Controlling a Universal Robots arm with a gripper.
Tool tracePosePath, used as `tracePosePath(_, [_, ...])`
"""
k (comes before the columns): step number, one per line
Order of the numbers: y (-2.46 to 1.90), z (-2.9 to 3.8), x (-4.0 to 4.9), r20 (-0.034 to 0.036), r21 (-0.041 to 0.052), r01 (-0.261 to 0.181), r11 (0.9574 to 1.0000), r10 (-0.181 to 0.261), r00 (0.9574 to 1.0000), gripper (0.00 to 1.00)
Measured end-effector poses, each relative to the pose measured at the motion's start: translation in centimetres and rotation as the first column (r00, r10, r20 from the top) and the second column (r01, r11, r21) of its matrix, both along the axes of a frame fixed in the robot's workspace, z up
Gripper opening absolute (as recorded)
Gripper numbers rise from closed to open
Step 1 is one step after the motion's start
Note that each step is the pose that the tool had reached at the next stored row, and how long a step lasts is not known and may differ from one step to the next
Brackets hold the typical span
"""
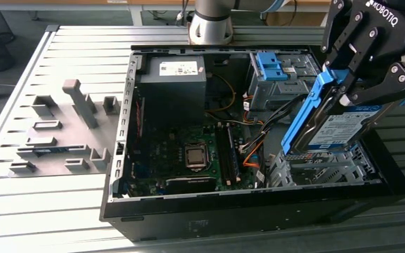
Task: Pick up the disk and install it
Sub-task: 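Insert the disk into the insertion slot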
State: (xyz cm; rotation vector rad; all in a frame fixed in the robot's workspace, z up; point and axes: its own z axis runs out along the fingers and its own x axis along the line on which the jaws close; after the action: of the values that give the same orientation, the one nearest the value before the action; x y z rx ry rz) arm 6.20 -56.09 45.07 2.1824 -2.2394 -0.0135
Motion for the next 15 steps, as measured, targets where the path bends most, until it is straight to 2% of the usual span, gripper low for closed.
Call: tracePosePath(15, [0.0, -0.15, 0.23, 0.0, 0.0001, 0.009, 1.0, -0.009, 1.0, 0.37])
